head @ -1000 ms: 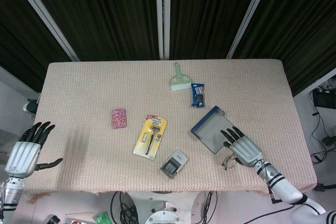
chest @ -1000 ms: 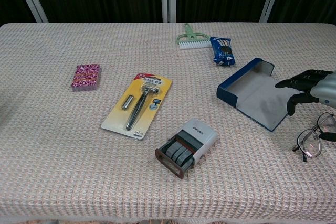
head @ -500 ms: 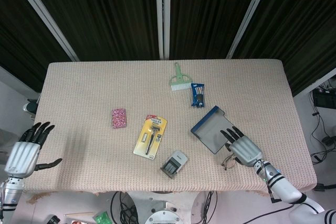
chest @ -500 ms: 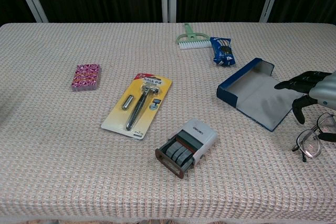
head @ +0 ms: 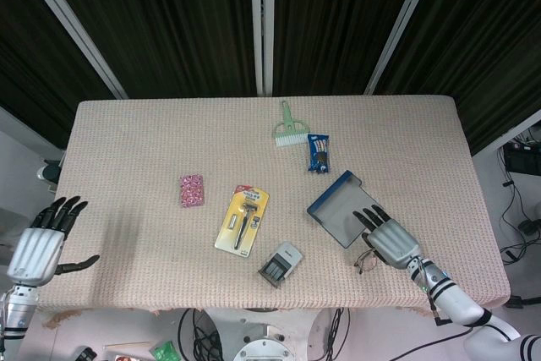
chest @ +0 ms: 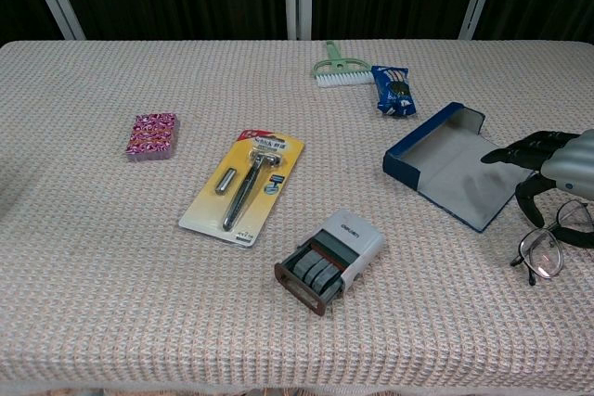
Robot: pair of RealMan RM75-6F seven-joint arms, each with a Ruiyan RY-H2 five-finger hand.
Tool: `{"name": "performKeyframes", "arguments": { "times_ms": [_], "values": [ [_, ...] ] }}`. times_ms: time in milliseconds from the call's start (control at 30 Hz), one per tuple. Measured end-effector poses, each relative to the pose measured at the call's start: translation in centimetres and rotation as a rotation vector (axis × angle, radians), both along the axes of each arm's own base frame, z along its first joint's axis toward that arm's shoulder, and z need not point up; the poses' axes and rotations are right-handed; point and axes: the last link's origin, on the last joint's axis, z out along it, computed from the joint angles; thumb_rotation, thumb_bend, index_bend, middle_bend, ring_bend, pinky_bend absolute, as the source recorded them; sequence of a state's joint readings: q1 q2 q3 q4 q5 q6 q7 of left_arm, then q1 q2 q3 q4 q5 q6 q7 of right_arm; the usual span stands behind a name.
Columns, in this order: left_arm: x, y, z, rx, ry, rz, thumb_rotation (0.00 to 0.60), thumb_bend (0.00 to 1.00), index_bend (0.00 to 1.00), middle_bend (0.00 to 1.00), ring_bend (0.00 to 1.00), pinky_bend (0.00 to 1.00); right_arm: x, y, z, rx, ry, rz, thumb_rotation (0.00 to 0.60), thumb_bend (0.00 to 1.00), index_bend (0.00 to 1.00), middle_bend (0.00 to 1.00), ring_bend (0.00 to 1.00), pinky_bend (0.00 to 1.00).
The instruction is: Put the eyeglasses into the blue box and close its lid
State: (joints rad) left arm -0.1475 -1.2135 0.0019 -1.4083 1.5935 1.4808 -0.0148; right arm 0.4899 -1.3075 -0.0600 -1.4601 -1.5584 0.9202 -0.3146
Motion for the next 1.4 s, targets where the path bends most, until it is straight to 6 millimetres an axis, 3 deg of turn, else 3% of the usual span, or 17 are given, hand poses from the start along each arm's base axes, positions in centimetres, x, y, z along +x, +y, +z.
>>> {"name": "performKeyframes", "arguments": {
  "times_ms": [733, 1133, 1400],
  "values": [
    [-0.4, -0.1, -0.1, -0.004, -0.003, 0.008, 0.428, 0.0, 0.1, 0.09, 0.07, 0.19, 0.5, -1.2, 0.6, -0.054, -0.053, 0.002, 0.6, 0.44, 0.66, 0.0, 0.0, 0.0],
    [-0.7, -0.2, 0.1, -0.003, 0.0, 0.017, 0.423, 0.0, 0.1, 0.09, 0.07, 0.19, 3.3, -6.3, 0.4, -0.129, -0.112, 0.01, 0.6, 0.44, 0.68, 0.0, 0.0, 0.0],
    [-1.2, -0.2, 0.2, -0.006, 0.001, 0.037, 0.426, 0.0, 0.1, 0.09, 0.07, 0.19, 5.3, -8.7, -1.7, -0.113, -0.121, -0.005, 0.6, 0.44, 0.67, 0.0, 0.0, 0.0]
  ]
}}
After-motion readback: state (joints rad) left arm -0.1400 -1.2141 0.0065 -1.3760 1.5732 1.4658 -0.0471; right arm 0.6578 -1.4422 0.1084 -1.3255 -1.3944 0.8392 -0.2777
